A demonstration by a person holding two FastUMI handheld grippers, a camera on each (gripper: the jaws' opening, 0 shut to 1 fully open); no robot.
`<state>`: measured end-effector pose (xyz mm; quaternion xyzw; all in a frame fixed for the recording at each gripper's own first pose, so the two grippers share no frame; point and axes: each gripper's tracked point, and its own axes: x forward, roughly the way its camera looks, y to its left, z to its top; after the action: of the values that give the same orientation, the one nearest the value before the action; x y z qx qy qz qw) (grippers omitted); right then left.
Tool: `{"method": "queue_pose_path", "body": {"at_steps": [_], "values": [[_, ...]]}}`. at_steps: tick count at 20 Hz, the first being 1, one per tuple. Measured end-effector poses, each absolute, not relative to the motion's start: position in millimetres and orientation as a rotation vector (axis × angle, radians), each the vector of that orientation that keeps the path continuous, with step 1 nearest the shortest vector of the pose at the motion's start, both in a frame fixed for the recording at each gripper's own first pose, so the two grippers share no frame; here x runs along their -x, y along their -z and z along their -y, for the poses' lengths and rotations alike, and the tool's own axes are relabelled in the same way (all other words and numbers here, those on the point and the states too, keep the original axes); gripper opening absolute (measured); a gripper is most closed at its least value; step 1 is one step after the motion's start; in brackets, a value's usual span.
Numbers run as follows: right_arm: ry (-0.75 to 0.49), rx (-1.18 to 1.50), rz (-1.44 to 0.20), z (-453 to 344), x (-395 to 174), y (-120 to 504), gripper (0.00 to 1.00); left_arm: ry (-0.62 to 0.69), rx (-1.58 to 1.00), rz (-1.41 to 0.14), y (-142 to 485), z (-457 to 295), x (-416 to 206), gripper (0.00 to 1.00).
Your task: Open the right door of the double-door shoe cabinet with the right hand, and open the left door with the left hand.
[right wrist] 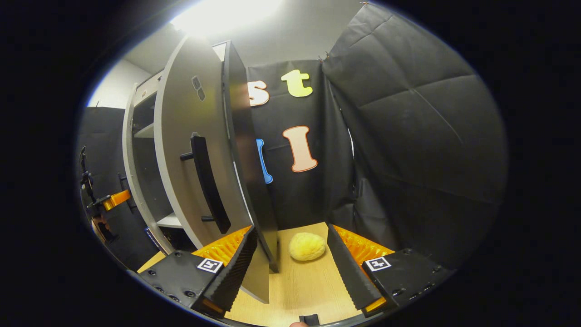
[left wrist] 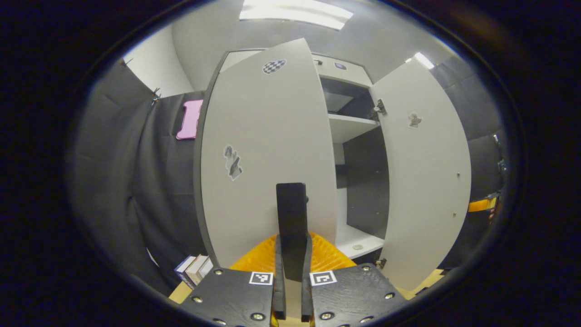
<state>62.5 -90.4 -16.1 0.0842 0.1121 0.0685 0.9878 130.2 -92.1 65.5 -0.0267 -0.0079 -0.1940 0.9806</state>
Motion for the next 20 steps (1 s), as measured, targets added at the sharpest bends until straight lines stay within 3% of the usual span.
{"method": "queue_pose_path", "body": {"at_steps": [14,20], "values": [[-0.163,-0.152,-0.253,69,-58,28,0.98,0.319,-0.017,0.011,-72,33,-98,0.14],[-0.14,-0.151,-0.249,73,-45,23,0.98,0.214,-0.036,0.016,-70,-14,-90,0.13]]}}
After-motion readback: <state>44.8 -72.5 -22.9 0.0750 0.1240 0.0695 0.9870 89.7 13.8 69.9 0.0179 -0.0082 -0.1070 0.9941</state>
